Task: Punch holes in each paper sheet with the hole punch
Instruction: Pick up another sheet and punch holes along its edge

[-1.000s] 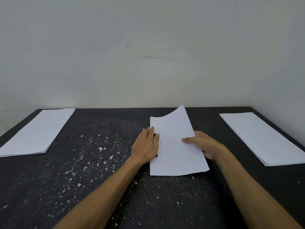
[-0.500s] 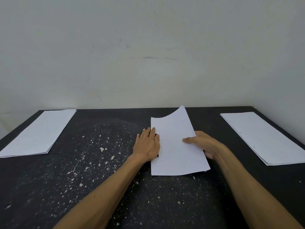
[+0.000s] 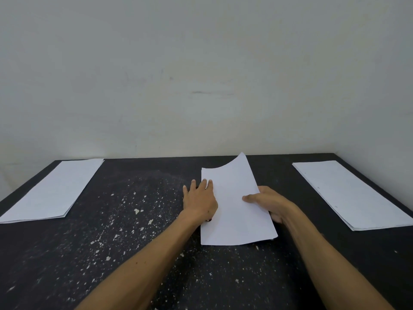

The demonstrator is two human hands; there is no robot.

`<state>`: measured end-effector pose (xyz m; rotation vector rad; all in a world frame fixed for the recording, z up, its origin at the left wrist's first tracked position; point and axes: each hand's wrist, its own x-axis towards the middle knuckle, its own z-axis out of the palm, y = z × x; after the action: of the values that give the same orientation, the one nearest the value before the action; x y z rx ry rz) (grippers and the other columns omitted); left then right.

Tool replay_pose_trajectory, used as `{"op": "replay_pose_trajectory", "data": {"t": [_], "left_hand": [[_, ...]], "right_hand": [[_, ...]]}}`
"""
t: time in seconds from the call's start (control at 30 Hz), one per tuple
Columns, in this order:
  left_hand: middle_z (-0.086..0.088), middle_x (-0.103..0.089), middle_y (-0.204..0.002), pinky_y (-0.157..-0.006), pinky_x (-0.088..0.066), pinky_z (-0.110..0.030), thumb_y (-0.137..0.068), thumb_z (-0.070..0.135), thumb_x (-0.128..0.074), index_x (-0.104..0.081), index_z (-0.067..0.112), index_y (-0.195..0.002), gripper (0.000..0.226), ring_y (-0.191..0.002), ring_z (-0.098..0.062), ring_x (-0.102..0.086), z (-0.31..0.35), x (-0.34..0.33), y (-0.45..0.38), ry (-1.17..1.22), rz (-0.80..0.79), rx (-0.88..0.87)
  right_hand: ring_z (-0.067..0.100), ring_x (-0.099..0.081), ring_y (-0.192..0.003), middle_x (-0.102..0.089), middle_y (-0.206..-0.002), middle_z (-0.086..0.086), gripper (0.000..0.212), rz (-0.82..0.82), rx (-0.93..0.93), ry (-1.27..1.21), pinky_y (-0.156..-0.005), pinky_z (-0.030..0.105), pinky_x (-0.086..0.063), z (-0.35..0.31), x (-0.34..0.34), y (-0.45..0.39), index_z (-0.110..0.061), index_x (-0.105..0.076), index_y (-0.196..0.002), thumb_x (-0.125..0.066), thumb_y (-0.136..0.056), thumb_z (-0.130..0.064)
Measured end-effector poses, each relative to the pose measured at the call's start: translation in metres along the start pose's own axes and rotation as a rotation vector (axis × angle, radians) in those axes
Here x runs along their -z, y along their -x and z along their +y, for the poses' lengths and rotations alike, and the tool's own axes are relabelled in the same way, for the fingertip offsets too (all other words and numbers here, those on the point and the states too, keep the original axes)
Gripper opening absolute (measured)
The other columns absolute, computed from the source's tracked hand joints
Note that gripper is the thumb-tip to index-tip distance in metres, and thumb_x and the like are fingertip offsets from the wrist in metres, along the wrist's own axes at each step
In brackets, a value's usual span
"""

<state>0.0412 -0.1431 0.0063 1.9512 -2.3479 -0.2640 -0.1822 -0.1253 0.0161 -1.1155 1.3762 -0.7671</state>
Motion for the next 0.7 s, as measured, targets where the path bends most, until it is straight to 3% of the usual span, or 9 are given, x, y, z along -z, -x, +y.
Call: {"op": "replay_pose_trajectory", "data": {"t": [0.2, 0.27, 0.33, 0.43, 0.53, 0.6, 0.7], "left_hand": [[-0.003, -0.015, -0.17, -0.125, -0.012, -0.056, -0.106, 0.015, -0.029, -0.017, 0.016, -0.162, 0.057, -0.156, -0.037, -0.009, -0.003, 0.004, 0.001, 0.178, 0.004, -0.031], [-0.001, -0.024, -0.167, -0.124, -0.022, -0.045, -0.106, 0.011, -0.031, -0.021, 0.022, -0.162, 0.058, -0.153, -0.03, -0.023, -0.004, 0.01, 0.005, 0.52, 0.049, -0.025], [0.005, -0.036, -0.159, -0.111, -0.031, -0.027, -0.106, 0.013, -0.036, -0.024, 0.029, -0.161, 0.059, -0.14, -0.015, -0.039, -0.006, 0.016, 0.012, 0.903, 0.085, 0.046], [0.008, -0.043, -0.155, -0.106, -0.032, -0.025, -0.106, 0.018, -0.046, -0.028, 0.023, -0.16, 0.057, -0.136, -0.011, -0.043, -0.013, 0.014, 0.019, 1.221, 0.127, 0.18], [0.003, -0.051, -0.148, -0.106, -0.039, -0.027, -0.104, 0.024, -0.055, -0.04, 0.015, -0.152, 0.051, -0.131, -0.013, -0.05, -0.023, 0.004, 0.025, 1.225, 0.184, 0.231], [0.003, -0.058, -0.13, -0.089, -0.046, -0.023, -0.101, 0.031, -0.06, -0.051, 0.013, -0.138, 0.042, -0.113, -0.01, -0.057, -0.027, 0.001, 0.031, 1.091, 0.243, 0.241], [0.002, -0.063, -0.102, -0.068, -0.044, -0.024, -0.097, 0.046, -0.062, -0.061, 0.012, -0.105, 0.035, -0.087, -0.008, -0.059, -0.032, 0.004, 0.036, 0.909, 0.265, 0.262]], "right_hand": [[0.025, -0.079, -0.097, -0.081, -0.107, 0.006, 0.021, 0.012, -0.002, 0.009, -0.081, 0.039, -0.061, 0.0, 0.0, 0.0, -0.009, -0.069, -0.12, -0.066, -0.099, -0.01], [0.026, -0.078, -0.099, -0.081, -0.108, 0.006, 0.022, 0.01, -0.004, 0.022, -0.084, 0.041, -0.061, 0.001, 0.0, -0.002, -0.01, -0.069, -0.121, -0.066, -0.099, -0.011], [0.026, -0.078, -0.1, -0.08, -0.11, 0.007, 0.024, 0.011, -0.003, 0.026, -0.086, 0.042, -0.061, 0.001, 0.0, -0.003, -0.009, -0.068, -0.122, -0.066, -0.099, -0.012], [0.027, -0.078, -0.101, -0.08, -0.111, 0.008, 0.025, 0.008, -0.009, 0.018, -0.089, 0.044, -0.061, 0.002, 0.001, -0.004, -0.008, -0.068, -0.123, -0.067, -0.098, -0.011], [0.027, -0.078, -0.101, -0.08, -0.111, 0.007, 0.027, 0.001, -0.019, 0.018, -0.089, 0.045, -0.061, 0.002, 0.001, -0.005, -0.008, -0.067, -0.124, -0.068, -0.098, -0.012], [0.027, -0.078, -0.1, -0.08, -0.11, 0.007, 0.025, 0.0, -0.02, 0.02, -0.086, 0.043, -0.061, 0.001, 0.001, -0.005, -0.008, -0.068, -0.123, -0.067, -0.098, -0.011], [0.027, -0.078, -0.1, -0.081, -0.109, 0.007, 0.024, -0.001, -0.015, 0.026, -0.086, 0.043, -0.061, 0.001, 0.001, -0.005, -0.008, -0.069, -0.122, -0.066, -0.099, -0.011]]}}
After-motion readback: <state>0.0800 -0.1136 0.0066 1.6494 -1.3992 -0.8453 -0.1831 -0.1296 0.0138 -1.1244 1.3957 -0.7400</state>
